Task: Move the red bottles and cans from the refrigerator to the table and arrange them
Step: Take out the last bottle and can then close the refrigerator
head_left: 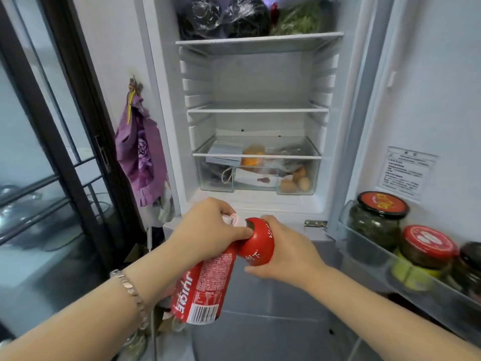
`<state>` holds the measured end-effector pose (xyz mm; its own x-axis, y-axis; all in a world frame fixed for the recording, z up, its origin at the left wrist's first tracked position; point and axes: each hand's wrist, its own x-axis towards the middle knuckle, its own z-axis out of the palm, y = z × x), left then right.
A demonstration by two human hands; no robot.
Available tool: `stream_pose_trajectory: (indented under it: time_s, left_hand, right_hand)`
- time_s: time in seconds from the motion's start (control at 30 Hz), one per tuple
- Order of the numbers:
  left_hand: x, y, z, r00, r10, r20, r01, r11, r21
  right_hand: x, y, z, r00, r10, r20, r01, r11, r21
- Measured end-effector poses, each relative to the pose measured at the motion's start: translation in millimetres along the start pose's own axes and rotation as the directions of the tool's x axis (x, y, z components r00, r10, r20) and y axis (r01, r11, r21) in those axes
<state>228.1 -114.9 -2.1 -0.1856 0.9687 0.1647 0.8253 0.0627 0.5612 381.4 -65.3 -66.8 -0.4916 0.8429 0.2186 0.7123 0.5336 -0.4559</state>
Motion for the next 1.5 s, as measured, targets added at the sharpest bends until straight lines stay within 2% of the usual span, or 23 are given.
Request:
stream_pose_trajectory:
  time_s: [0.07,0.17,0.27,0.33,0.4,0.43,0.5,0.57,0.73,0.8,0.83,0.9,0.97,1.0,1.2,1.4,1.5]
  left_hand:
    - [-23,7,-2,1.000,0.030,0.011,-0.030,0.999,0.016]
    - [-49,14,-2,0.997,0.060,0.055,-0.062,0.998,0.021]
    - [-74,28,5,0.991,0.084,0.108,-0.091,0.994,0.058]
    - [-97,44,16,0.983,0.094,0.160,-0.105,0.993,0.060]
    - [-117,63,29,0.974,0.118,0.191,-0.128,0.991,0.041]
    - [-125,72,35,0.971,0.130,0.201,-0.140,0.990,0.033]
    - [-142,95,47,0.962,0.158,0.224,-0.166,0.986,0.014]
    - [-154,117,57,0.954,0.177,0.241,-0.184,0.983,0.007]
    - [-178,177,82,0.953,0.207,0.221,-0.209,0.978,-0.018]
    - [-182,198,91,0.957,0.198,0.210,-0.201,0.980,-0.007]
    - [-183,207,96,0.959,0.196,0.204,-0.199,0.980,-0.006]
    - [-185,222,104,0.964,0.189,0.186,-0.194,0.981,0.007]
    - [-189,234,111,0.973,0.172,0.153,-0.178,0.984,0.024]
    - [-191,238,115,0.978,0.159,0.134,-0.164,0.986,0.030]
    - [-209,233,116,0.996,0.072,0.058,-0.077,0.993,0.087]
    - [-217,196,97,1.000,-0.023,-0.011,0.025,0.989,0.148]
    - [-224,175,85,0.999,-0.044,-0.018,0.046,0.982,0.183]
  right_hand:
    - [-26,-9,-4,1.000,0.021,0.018,-0.021,1.000,0.015]
    - [-60,-10,-5,0.990,0.035,0.134,-0.048,0.994,0.097]
    - [-106,0,-23,0.971,0.093,0.219,-0.082,0.995,-0.057]
    - [-148,10,-51,0.981,0.151,0.121,-0.124,0.971,-0.203]
    - [-186,24,-84,0.974,0.180,-0.139,-0.212,0.940,-0.269]
    - [-202,34,-100,0.944,0.180,-0.278,-0.260,0.922,-0.286]
    - [-235,54,-133,0.822,0.206,-0.531,-0.402,0.871,-0.283]
    - [-262,76,-163,0.677,0.237,-0.697,-0.527,0.817,-0.234]
    - [-321,127,-220,0.328,0.366,-0.871,-0.720,0.693,0.020]
    - [-336,147,-239,0.246,0.470,-0.848,-0.720,0.674,0.164]
    - [-342,156,-248,0.251,0.545,-0.800,-0.708,0.667,0.232]
    - [-349,170,-263,0.348,0.692,-0.632,-0.673,0.654,0.346]
    - [-350,176,-268,0.449,0.733,-0.511,-0.631,0.665,0.400]
    - [-349,178,-268,0.469,0.724,-0.505,-0.617,0.678,0.400]
    - [-350,176,-252,0.435,0.592,-0.679,-0.609,0.749,0.263]
    - [-370,150,-231,0.466,0.266,-0.844,-0.491,0.871,0.003]
    - [-370,120,-213,0.464,0.139,-0.875,-0.370,0.928,-0.049]
